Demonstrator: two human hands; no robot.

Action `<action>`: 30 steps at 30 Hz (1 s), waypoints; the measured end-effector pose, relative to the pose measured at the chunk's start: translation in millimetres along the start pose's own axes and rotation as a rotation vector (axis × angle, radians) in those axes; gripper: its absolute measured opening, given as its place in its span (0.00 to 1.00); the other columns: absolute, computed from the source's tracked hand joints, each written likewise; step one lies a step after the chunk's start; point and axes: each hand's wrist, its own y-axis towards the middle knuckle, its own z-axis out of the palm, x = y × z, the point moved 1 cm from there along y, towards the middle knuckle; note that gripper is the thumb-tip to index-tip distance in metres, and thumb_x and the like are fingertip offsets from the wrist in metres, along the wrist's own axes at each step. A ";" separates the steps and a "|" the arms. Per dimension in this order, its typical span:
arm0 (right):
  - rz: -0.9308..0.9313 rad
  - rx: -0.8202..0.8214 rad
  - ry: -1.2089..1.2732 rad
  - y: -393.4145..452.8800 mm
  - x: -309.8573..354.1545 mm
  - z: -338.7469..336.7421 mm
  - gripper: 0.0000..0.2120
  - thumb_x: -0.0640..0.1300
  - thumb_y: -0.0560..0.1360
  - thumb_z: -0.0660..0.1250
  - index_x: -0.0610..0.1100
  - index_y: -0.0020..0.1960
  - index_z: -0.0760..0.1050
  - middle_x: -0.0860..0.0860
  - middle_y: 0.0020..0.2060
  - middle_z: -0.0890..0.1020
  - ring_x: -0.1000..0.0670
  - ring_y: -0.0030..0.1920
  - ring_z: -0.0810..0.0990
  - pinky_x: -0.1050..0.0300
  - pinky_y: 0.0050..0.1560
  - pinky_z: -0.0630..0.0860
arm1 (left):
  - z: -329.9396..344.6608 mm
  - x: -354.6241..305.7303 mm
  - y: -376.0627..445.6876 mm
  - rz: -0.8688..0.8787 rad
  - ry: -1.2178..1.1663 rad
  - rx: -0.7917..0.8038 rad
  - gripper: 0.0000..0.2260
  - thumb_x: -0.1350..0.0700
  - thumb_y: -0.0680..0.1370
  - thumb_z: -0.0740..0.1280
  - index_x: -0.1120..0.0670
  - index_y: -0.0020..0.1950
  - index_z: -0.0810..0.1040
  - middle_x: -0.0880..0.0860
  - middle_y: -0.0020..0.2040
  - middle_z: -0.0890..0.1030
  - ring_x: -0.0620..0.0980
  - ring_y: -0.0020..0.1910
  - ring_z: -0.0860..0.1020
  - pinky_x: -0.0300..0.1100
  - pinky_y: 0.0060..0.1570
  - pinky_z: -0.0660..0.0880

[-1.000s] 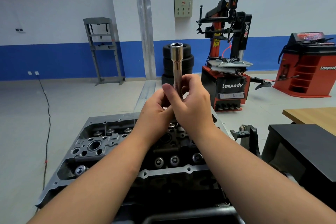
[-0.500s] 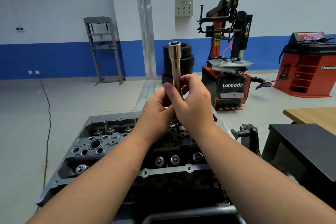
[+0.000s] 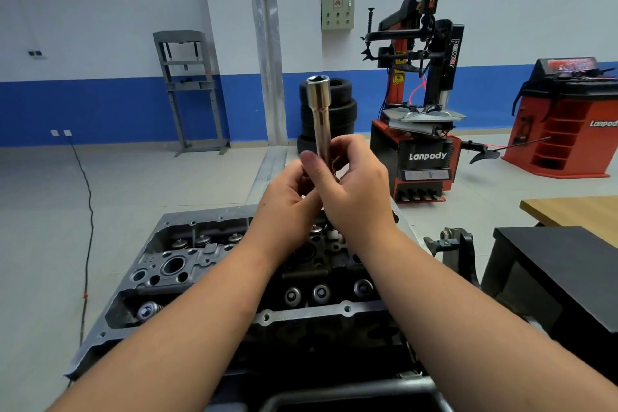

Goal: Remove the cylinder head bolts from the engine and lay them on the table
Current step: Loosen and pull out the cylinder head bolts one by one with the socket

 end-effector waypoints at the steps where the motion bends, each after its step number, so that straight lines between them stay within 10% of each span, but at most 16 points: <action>1: -0.013 -0.015 -0.014 0.5 -1.0 -0.4 0.09 0.52 0.77 0.69 0.47 0.47 0.75 0.57 0.38 0.77 0.57 0.41 0.76 0.72 0.43 0.68 | -0.3 1.0 0.6 -0.006 -0.004 -0.008 0.05 0.50 0.82 0.70 0.45 0.57 0.81 0.47 0.47 0.87 0.46 0.46 0.85 0.42 0.43 0.82; 8: 0.030 0.028 -0.024 0.5 -2.3 1.4 0.14 0.50 0.80 0.59 0.42 0.48 0.79 0.58 0.38 0.75 0.52 0.45 0.75 0.69 0.46 0.67 | 1.2 0.4 -2.5 0.005 -0.004 0.089 0.12 0.47 0.86 0.63 0.46 0.66 0.80 0.43 0.56 0.86 0.42 0.59 0.83 0.41 0.58 0.80; 14: 0.011 0.029 0.003 -1.4 1.5 0.1 0.13 0.56 0.76 0.69 0.48 0.49 0.72 0.56 0.38 0.77 0.55 0.41 0.76 0.71 0.41 0.69 | 1.0 -1.4 0.2 0.006 0.027 0.049 0.06 0.52 0.82 0.69 0.40 0.56 0.80 0.42 0.48 0.87 0.41 0.47 0.85 0.35 0.41 0.80; 22: 0.036 0.023 -0.026 -0.6 -1.2 1.7 0.15 0.51 0.80 0.60 0.41 0.50 0.78 0.53 0.40 0.78 0.48 0.46 0.77 0.61 0.45 0.71 | 1.8 1.6 -2.1 -0.033 -0.065 0.088 0.10 0.46 0.86 0.61 0.44 0.62 0.80 0.45 0.56 0.86 0.44 0.59 0.83 0.44 0.59 0.80; 30: 0.034 0.055 0.038 -0.9 0.8 0.6 0.10 0.54 0.77 0.68 0.49 0.50 0.72 0.56 0.38 0.78 0.57 0.41 0.77 0.71 0.40 0.71 | -0.4 2.5 0.5 -0.017 -0.037 0.020 0.05 0.52 0.82 0.70 0.46 0.57 0.81 0.49 0.48 0.87 0.46 0.46 0.85 0.41 0.44 0.83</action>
